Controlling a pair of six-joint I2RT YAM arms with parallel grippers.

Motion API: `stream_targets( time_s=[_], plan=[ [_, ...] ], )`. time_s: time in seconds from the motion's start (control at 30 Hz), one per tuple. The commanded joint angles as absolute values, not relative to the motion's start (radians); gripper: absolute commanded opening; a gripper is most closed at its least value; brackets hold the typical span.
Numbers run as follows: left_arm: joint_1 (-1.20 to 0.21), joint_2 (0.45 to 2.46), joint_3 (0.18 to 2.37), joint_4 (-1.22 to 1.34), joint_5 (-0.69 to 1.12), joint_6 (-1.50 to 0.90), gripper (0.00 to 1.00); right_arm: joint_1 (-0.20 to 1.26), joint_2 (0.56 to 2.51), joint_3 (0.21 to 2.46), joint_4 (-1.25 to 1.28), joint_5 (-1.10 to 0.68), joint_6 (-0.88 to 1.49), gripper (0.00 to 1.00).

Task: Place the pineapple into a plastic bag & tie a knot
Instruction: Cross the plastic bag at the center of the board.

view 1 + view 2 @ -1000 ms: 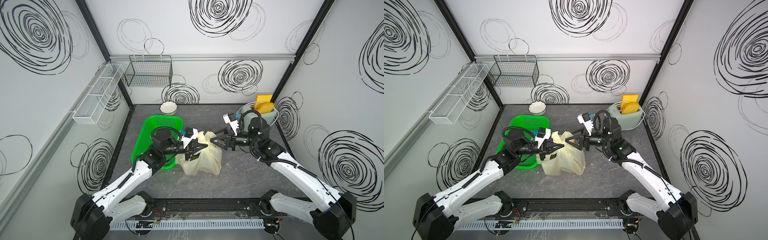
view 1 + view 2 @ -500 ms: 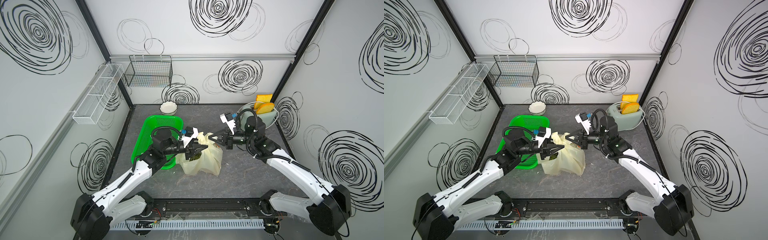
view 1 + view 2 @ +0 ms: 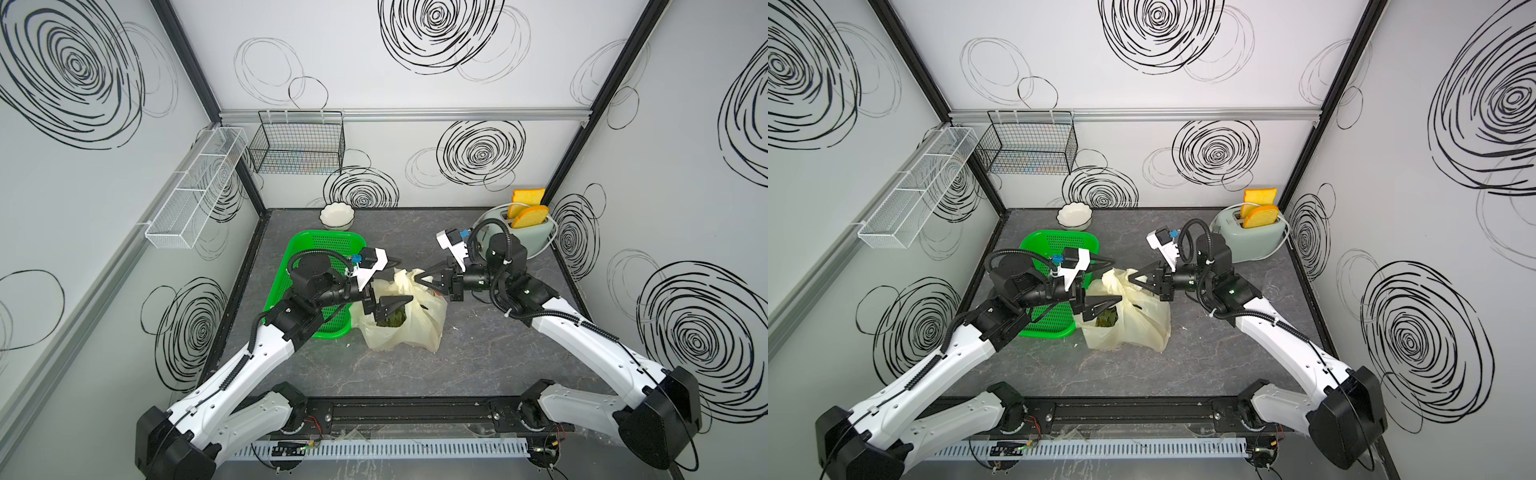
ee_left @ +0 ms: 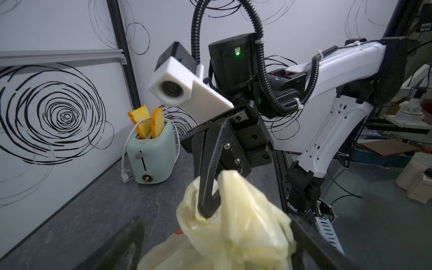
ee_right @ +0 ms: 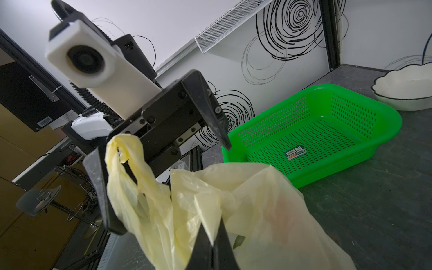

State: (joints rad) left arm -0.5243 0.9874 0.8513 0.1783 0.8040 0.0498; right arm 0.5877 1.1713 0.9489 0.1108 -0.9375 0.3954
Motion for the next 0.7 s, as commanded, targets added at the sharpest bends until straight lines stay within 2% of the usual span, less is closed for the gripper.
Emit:
stream_targets(
  time_s=[0.0,0.13,0.43,0.67],
  plan=[
    [-0.539,0.972,0.909,0.193,0.870,0.072,0.99,0.597,1.177,0.977,0.101,-0.939,0.374,0.00],
    [-0.549,1.004,0.950,0.125,0.899,0.097,0.92,0.600,1.182,0.982,0.096,-0.937,0.368,0.00],
    [-0.561,1.051,0.994,0.013,0.934,0.148,0.53,0.603,1.179,0.988,0.086,-0.933,0.364,0.00],
    [-0.557,1.047,0.994,0.026,0.919,0.163,0.10,0.605,1.168,1.020,0.027,-0.874,0.338,0.00]
  ],
)
